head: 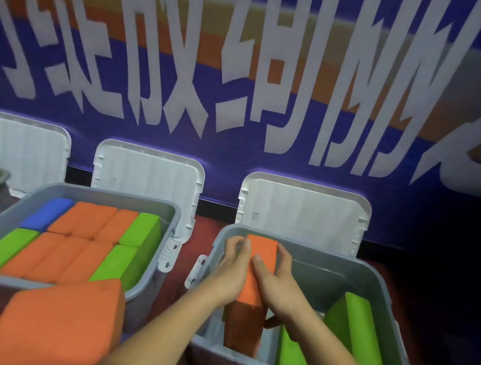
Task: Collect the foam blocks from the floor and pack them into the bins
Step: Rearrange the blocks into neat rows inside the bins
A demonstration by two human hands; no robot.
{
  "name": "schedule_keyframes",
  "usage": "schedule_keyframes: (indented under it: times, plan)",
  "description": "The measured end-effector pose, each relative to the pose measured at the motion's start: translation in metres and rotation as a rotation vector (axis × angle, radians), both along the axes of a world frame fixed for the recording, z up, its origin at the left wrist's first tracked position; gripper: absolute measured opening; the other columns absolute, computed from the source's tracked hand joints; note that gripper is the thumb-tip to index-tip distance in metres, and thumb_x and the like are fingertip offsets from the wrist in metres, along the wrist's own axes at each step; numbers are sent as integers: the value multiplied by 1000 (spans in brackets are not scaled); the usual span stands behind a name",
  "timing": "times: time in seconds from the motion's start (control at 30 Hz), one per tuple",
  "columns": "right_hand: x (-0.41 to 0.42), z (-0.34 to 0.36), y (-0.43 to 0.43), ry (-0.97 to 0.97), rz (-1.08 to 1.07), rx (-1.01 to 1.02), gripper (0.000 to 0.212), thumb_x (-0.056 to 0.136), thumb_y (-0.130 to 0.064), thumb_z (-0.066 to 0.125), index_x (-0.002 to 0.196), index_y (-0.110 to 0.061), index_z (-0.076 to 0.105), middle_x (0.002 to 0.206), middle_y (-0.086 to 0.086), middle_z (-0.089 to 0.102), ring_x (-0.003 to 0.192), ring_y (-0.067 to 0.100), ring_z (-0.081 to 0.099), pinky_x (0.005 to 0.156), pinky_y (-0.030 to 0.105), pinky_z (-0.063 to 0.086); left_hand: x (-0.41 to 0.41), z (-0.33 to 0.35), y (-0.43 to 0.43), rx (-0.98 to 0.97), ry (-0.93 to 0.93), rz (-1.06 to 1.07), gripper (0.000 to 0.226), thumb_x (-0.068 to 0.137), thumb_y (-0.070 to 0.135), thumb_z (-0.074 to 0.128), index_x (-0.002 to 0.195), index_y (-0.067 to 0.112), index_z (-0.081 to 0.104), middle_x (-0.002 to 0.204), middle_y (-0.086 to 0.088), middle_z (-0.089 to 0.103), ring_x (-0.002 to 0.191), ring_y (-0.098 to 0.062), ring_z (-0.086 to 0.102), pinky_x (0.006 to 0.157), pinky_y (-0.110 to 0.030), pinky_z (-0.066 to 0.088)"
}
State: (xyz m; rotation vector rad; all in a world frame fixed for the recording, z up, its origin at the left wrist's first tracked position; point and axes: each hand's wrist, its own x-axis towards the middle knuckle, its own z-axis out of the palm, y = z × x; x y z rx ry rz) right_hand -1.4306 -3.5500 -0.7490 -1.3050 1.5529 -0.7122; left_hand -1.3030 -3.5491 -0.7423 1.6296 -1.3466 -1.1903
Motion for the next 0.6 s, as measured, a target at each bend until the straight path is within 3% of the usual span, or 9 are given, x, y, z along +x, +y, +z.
schedule_keyframes:
  times: [0.07,0.13,0.2,0.3,0.43,0.6]
  plan:
    - [8,-15,0,14,-8,-25,87,67,-87,41,143,-61,7,138,11,59,111,34,67,94,55,56,4,-10,-1,-62,-47,-36,52,106,56,15,156,44,23,159,8,34,141,-15,37,113,-31,28]
    - [15,-31,0,-7,-14,-30,85,77,-81,43,148,-56,5,139,12,58,109,33,67,93,53,56,9,-29,-7,-61,-94,-52,52,105,56,12,157,49,18,165,12,23,150,-12,23,122,-35,17]
    - [20,-50,1,-32,-10,-44,77,93,-67,47,154,-49,3,143,13,55,114,30,65,98,50,54,13,-50,-8,-70,-128,-62,49,104,59,9,152,56,18,165,13,23,151,-10,21,122,-33,15]
    - [23,-82,-2,-27,28,-32,74,101,-55,46,157,-42,-1,149,14,48,126,28,57,110,42,43,17,-86,-7,-72,-155,-79,50,96,70,8,145,67,14,165,10,25,151,-11,22,125,-37,16]
    - [23,-117,-7,38,94,7,75,106,-45,41,160,-30,-8,156,17,40,136,27,50,113,31,35,20,-124,-8,-19,-204,-91,47,106,52,15,152,58,10,166,8,23,152,-13,20,121,-27,12]
    - [21,-143,-18,112,143,68,74,108,-48,29,160,-25,-18,155,24,40,134,29,53,99,23,36,20,-151,-21,0,-266,-107,49,110,35,24,159,40,15,162,2,29,149,-15,27,109,-8,8]
